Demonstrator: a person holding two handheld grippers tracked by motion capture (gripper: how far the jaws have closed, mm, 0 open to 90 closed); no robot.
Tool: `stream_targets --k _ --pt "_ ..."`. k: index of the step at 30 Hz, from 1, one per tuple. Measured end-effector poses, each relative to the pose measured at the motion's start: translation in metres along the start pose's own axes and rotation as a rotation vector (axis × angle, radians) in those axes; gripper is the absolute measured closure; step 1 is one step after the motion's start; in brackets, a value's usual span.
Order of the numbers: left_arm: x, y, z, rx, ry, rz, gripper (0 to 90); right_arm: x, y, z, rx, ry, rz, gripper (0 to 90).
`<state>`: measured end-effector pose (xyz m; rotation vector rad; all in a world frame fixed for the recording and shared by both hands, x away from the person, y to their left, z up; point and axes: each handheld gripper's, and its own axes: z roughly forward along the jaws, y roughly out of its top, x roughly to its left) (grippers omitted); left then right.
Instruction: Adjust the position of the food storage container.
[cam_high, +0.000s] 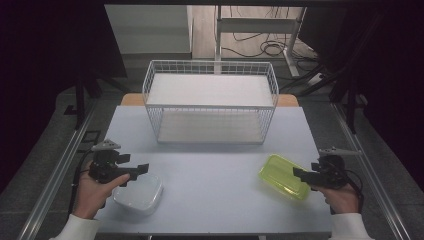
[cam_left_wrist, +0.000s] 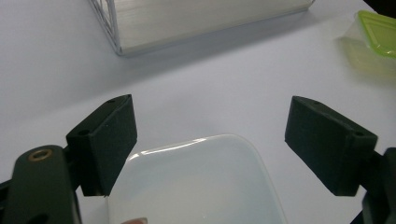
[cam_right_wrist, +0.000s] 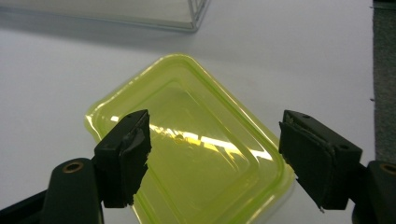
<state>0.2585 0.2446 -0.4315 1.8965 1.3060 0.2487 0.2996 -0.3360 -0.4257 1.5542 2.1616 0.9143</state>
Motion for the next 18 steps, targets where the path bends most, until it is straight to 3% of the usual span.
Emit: stream_targets --k 6,15,18 --pt "0.003 -0.001 0.001 0.016 -0.003 -0.015 17.1 -0.003 -0.002 -0.004 0.038 -0.009 0.008 28.9" --pt "0.002 -0.001 0.006 0.029 -0.018 -0.021 17.5 -0.015 -0.009 -0.011 0.067 -0.022 0.068 35.0" --pt "0.0 -0.001 0.008 0.036 -0.023 -0.016 17.4 -0.022 -0.013 -0.015 0.099 -0.052 0.099 37.1"
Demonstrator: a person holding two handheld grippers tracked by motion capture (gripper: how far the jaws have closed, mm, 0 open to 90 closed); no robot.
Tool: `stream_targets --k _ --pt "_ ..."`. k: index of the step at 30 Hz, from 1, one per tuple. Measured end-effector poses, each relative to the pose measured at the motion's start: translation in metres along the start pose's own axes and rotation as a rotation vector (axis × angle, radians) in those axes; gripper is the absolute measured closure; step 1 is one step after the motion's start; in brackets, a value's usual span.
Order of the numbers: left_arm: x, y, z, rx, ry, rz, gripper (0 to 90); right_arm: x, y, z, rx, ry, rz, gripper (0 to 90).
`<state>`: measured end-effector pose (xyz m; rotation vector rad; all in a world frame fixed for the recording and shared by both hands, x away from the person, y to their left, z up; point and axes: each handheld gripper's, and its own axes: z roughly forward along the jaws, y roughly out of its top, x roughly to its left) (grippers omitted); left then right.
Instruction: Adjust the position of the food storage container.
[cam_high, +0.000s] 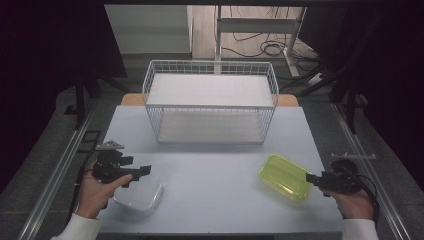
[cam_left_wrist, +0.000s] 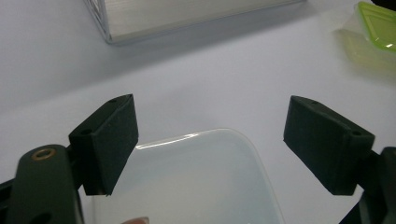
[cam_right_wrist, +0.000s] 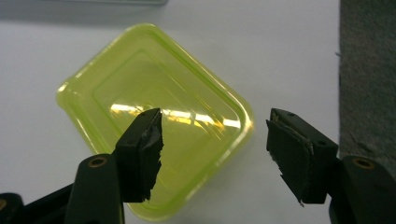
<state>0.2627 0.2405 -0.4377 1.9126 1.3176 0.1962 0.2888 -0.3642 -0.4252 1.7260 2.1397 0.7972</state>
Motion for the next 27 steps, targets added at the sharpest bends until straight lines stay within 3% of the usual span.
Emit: stream_targets --k 9,10,12,17,27 --pt "-0.002 0.004 0.002 -0.016 0.006 0.004 18.1 -0.013 -0.012 0.003 0.054 -0.045 0.036 50.6" --pt "-0.002 0.003 0.002 -0.014 0.009 0.01 18.1 -0.015 -0.013 0.005 0.069 -0.058 0.038 60.1" --pt "-0.001 0.003 0.001 -0.015 0.012 0.009 18.1 -0.017 -0.013 0.007 0.077 -0.066 0.034 64.5" --pt "-0.001 0.002 -0.001 -0.018 0.019 0.009 18.0 -0.022 -0.015 0.024 0.154 -0.078 0.02 88.0" --pt "-0.001 0.001 -0.005 -0.045 0.028 0.007 18.4 -0.02 -0.016 0.036 0.209 -0.092 0.004 89.1"
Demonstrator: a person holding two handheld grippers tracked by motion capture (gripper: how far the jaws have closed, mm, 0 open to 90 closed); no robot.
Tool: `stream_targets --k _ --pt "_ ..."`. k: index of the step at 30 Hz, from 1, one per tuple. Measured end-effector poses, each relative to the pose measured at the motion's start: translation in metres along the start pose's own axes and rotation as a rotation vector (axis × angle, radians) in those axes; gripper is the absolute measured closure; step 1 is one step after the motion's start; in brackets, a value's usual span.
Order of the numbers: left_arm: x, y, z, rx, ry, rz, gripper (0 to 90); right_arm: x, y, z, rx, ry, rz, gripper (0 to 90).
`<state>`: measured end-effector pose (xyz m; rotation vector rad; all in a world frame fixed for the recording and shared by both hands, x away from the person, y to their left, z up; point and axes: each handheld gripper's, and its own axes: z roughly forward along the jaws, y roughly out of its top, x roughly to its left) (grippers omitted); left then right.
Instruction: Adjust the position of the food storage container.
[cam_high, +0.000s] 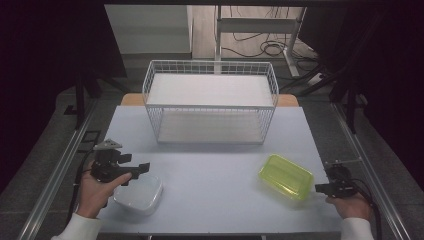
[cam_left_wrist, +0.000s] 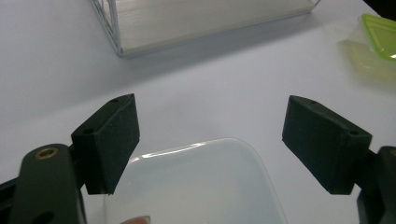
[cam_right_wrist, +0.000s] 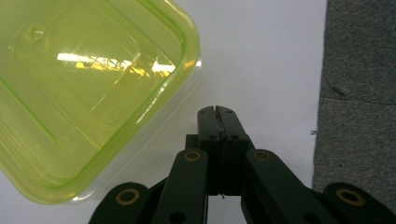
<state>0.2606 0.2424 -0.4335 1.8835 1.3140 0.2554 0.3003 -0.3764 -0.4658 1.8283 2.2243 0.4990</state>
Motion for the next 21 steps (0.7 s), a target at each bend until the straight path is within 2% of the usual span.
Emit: stream_targets --k 1,6,11,21 --pt "0.0 0.0 -0.001 0.003 0.002 -0.001 18.3 0.002 0.002 0.001 0.004 -0.003 -0.014 89.1" --pt "0.001 0.001 -0.002 -0.003 -0.006 -0.014 18.3 0.007 0.007 0.003 0.002 -0.007 -0.013 89.1" --pt "0.001 -0.001 -0.004 0.004 0.002 -0.013 18.1 0.01 0.011 0.005 0.002 -0.01 -0.024 89.2" --pt "0.001 -0.004 -0.005 0.005 0.01 -0.026 17.7 0.021 0.024 0.011 -0.009 -0.006 -0.069 89.2"
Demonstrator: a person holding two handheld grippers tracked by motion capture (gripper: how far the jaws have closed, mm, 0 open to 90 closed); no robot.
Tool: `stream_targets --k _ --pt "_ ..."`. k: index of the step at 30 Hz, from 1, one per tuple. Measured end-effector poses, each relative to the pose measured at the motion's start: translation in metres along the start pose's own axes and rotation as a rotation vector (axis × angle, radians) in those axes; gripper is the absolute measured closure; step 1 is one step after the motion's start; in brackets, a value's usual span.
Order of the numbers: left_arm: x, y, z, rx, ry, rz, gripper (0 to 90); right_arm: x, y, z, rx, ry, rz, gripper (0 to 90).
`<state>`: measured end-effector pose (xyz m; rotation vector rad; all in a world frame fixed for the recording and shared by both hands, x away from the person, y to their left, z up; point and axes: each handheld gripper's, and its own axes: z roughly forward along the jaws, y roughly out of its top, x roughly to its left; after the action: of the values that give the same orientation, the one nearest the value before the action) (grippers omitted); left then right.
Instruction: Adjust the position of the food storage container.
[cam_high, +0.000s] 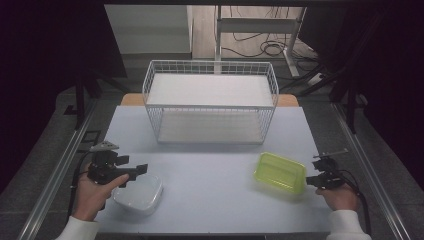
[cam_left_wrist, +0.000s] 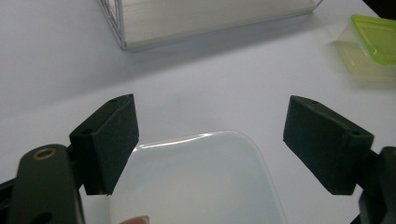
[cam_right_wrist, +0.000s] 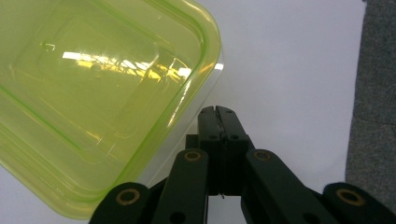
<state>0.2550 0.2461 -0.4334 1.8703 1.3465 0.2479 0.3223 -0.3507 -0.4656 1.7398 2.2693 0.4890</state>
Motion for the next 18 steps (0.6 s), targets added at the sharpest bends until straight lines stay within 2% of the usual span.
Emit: stream_targets --k 4,7,15,18 --pt "0.0 0.0 -0.002 -0.005 0.001 -0.003 17.7 0.007 0.006 0.004 0.0 0.0 -0.028 89.2" --pt "0.001 0.0 -0.004 -0.006 0.001 -0.008 17.6 0.015 0.009 0.003 -0.021 -0.003 -0.054 89.2" --pt "0.001 0.0 -0.004 -0.003 0.001 -0.01 17.4 0.019 0.015 0.008 -0.026 -0.015 -0.068 89.2" --pt "0.002 0.0 -0.005 -0.003 0.004 -0.009 17.4 0.02 0.02 0.01 -0.033 -0.02 -0.093 89.1"
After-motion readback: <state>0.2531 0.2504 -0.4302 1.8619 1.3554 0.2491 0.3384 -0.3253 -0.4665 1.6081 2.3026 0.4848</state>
